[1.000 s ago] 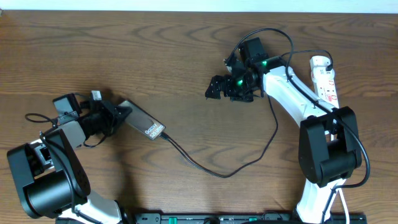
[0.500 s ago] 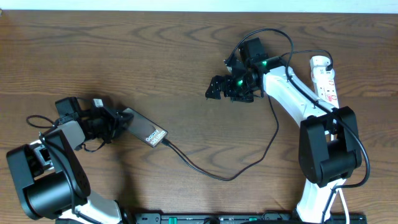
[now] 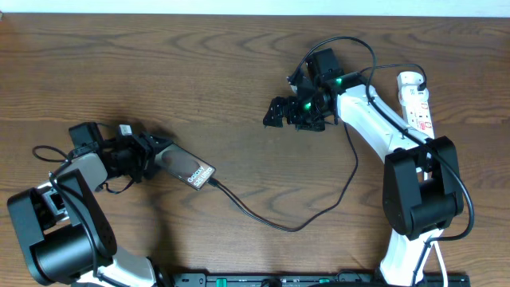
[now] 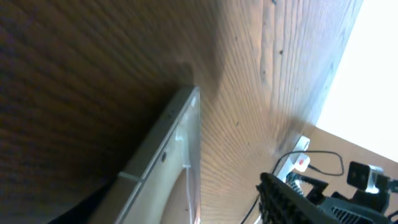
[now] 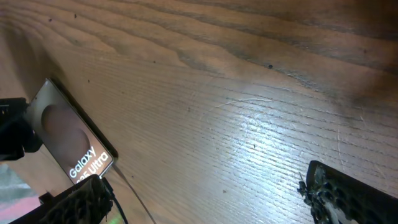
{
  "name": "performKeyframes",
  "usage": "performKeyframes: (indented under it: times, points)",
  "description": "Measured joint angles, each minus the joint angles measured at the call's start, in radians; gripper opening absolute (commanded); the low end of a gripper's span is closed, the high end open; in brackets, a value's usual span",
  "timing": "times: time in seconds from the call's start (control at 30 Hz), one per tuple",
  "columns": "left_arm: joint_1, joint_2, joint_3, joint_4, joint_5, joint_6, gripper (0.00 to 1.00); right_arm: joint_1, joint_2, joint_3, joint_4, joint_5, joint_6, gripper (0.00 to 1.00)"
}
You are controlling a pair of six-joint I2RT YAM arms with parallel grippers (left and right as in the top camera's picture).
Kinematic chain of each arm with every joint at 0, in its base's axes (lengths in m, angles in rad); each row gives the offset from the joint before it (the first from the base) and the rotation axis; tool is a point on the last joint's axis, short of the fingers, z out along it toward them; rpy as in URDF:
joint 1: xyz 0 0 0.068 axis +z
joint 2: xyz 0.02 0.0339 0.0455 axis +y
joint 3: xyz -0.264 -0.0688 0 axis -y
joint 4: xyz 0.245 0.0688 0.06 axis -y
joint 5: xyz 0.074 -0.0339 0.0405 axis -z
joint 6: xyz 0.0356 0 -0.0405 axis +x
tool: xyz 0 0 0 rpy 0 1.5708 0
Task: Plug charger to phone and switch on socket
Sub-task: 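Lower the phone flat onto the table with the left gripper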
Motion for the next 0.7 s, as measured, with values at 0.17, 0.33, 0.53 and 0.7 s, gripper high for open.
performKeyframes:
  times: [0.17, 0.33, 0.53, 0.7]
  points:
    - [0.0, -0.007, 0.01, -0.049, -0.014, 0.002, 0.74, 0.0, 0.0, 0.0, -0.004, 0.0, 0.0, 0.99]
    - [-0.001, -0.025, 0.019, -0.095, -0.057, -0.001, 0.78, 0.0, 0.0, 0.0, -0.005, 0.0, 0.0, 0.99]
    - [-0.003, -0.037, 0.03, -0.132, -0.106, -0.001, 0.79, 0.0, 0.0, 0.0, -0.005, 0.0, 0.0, 0.99]
    - [-0.006, -0.048, 0.042, -0.175, -0.165, -0.002, 0.8, 0.0, 0.0, 0.0, -0.005, 0.0, 0.0, 0.99]
